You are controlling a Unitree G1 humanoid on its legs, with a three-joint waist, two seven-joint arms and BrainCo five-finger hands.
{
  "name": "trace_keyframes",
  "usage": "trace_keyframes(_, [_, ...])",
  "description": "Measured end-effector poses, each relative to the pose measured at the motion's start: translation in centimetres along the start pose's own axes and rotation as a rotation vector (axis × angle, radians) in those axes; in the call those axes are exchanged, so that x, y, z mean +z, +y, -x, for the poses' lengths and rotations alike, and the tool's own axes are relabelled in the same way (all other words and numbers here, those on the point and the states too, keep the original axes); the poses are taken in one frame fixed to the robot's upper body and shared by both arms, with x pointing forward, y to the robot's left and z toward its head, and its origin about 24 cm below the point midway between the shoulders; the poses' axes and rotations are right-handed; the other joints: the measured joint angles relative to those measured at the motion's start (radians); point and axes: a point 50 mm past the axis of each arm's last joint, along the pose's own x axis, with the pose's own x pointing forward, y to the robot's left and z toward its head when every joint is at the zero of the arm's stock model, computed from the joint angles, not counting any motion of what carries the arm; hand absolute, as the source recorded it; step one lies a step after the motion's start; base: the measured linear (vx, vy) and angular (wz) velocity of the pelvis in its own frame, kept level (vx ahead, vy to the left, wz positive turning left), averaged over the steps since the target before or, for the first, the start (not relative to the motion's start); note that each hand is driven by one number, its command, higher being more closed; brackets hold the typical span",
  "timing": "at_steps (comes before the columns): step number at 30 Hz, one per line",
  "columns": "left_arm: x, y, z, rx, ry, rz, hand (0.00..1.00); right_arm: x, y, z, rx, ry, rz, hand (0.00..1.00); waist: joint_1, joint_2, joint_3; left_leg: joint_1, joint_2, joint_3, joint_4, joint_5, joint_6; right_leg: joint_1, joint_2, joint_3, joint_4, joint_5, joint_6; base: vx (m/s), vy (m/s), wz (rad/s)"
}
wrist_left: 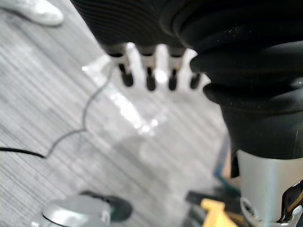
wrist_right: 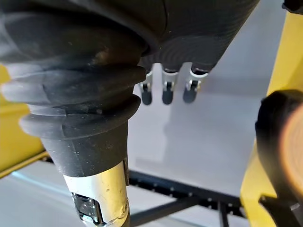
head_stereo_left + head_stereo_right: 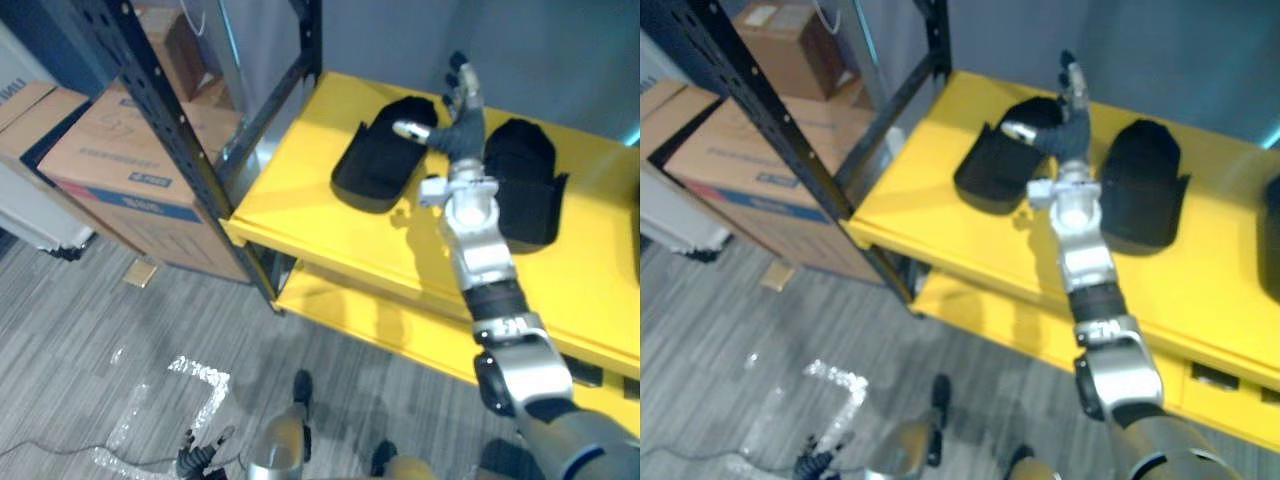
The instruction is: Walk over and take plastic housings, then place them on the shelf
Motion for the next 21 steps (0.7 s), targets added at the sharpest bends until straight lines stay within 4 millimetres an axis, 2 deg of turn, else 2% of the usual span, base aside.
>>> trace_keyframes(3, [0.4,-0.6,-0.1,-0.027,-0.013,0.006,0.0,0.1,-0.9,-0.7,-0.09,0.003,0.057,0.0,0.011,0.007,0.017,-0.008,0.001,-0.004,0.001,0.006,0.0,-0.017,-0.002,-0.001,0.025,-0.01,-0.002,-0.01,-0.004,0.01])
trace_keyframes(5, [0.4,-0.9,-0.1,-0.039,-0.013,0.003,0.0,0.9,-1.4,-1.4,-0.146,-0.011,0.063,0.0,0.011,0.01,0.033,-0.009,0.0,-0.005,0.004,0.008,0.001,-0.024,-0.007,-0.002,0.041,-0.017,-0.002,0.0,0.0,0.0])
trace_keyframes(10, [1.0,-1.7,-0.2,-0.08,-0.031,-0.007,0.0,4.0,-2.6,-3.5,-0.235,-0.083,0.083,0.0,0.011,0.015,0.096,-0.023,-0.001,-0.006,0.006,0.021,0.004,-0.069,-0.021,0.003,0.113,-0.046,-0.005,-0.01,-0.005,0.0])
trace_keyframes(14, [1.3,-2.5,-0.2,-0.116,-0.036,0.004,0.0,4.4,-3.4,-4.2,-0.297,-0.066,0.106,0.0,0.013,0.024,0.126,-0.035,-0.001,-0.009,0.006,0.026,0.004,-0.096,-0.026,0.004,0.146,-0.062,-0.009,-0.01,-0.016,0.02])
trace_keyframes(18, [1.8,-3.8,-0.2,-0.166,-0.055,-0.018,0.0,5.2,-4.5,-4.7,-0.332,-0.081,0.125,0.0,0.014,0.052,0.141,-0.067,-0.002,-0.012,0.006,0.035,0.002,-0.146,-0.036,0.005,0.185,-0.079,-0.013,-0.01,-0.034,0.03])
trace_keyframes(21, [1.8,-4.0,-0.1,-0.176,-0.05,-0.002,0.0,5.3,-4.8,-4.9,-0.314,-0.066,0.118,0.0,0.016,0.065,0.147,-0.07,-0.004,-0.011,0.006,0.037,0.003,-0.16,-0.041,0.008,0.21,-0.092,-0.014,0.02,-0.053,0.0])
